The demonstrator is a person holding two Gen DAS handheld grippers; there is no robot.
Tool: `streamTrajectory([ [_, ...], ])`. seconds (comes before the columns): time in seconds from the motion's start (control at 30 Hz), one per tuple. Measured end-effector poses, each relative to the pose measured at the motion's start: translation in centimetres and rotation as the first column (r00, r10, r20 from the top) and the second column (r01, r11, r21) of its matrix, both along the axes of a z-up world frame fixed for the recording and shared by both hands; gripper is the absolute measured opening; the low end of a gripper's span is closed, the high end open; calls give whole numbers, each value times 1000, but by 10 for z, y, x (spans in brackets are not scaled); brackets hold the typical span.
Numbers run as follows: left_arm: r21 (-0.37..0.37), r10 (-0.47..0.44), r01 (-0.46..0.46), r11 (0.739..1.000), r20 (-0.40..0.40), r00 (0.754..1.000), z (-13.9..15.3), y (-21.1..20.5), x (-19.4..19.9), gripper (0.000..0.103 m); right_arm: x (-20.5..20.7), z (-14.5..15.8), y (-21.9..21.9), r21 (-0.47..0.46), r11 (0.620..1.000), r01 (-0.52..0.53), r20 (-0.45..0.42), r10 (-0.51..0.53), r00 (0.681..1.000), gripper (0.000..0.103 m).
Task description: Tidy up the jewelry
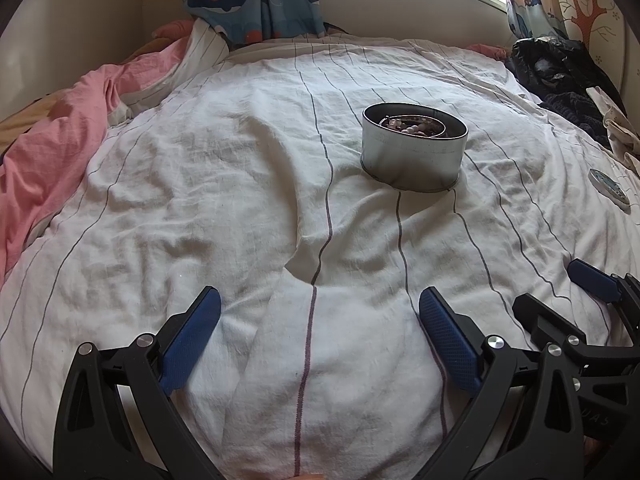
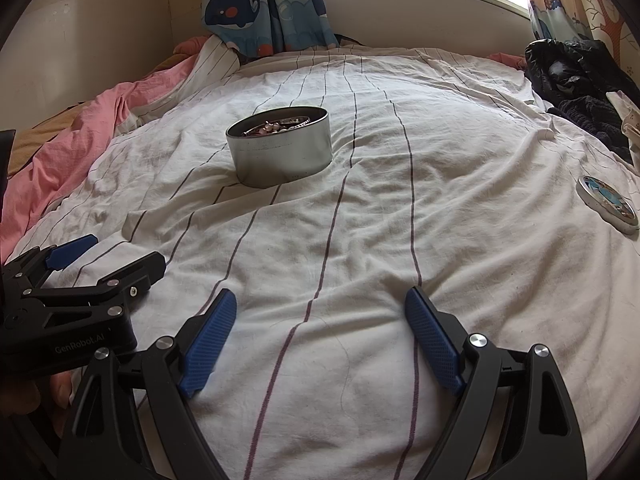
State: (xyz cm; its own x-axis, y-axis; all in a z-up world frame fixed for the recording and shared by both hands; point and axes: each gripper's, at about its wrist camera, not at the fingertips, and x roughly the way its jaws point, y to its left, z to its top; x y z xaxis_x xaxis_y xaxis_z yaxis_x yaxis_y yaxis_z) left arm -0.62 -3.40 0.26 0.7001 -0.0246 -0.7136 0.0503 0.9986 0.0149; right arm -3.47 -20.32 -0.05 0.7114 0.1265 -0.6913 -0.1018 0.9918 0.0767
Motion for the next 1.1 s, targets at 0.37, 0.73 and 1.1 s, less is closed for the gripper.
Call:
streamTrajectory([
  [0.37, -1, 1, -1, 1000, -1, 1000, 0, 0, 0, 96, 0, 0, 0, 0, 1000, 0, 0, 0, 1000, 83],
  [0.73, -16, -3, 2, 1000, -18, 1000, -3, 1, 3, 96, 0, 0, 0, -1, 1000, 0, 0, 0, 1000, 83],
  [1.1, -14, -3, 2, 1000, -19, 1000, -3, 1, 3, 96, 0, 0, 0, -1, 1000, 0, 0, 0, 1000, 83],
])
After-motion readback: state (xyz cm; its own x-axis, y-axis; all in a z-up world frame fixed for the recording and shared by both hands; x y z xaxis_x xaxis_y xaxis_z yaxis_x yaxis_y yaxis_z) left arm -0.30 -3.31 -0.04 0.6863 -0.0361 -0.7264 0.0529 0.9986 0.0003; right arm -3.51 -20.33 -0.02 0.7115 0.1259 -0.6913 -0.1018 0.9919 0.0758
